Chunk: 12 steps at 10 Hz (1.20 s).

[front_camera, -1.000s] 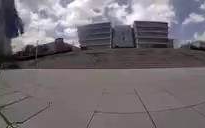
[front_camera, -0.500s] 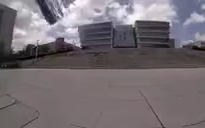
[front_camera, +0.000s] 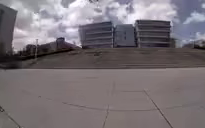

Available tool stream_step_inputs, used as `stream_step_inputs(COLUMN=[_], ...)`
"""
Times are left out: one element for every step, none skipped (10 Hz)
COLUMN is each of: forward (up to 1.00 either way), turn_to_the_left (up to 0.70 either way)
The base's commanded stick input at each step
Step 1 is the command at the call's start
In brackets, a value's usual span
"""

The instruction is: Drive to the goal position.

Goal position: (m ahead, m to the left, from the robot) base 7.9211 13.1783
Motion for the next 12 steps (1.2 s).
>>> stream_step_inputs(forward=[0.70,0.70,0.70,0.70,0.70,0.70,0.70,0.70,0.70,0.70,0.70,0.70], turn_to_the_left=[0.00,0.00,0.00,0.00,0.00,0.00,0.00,0.00,0.00,0.00,0.00,0.00])
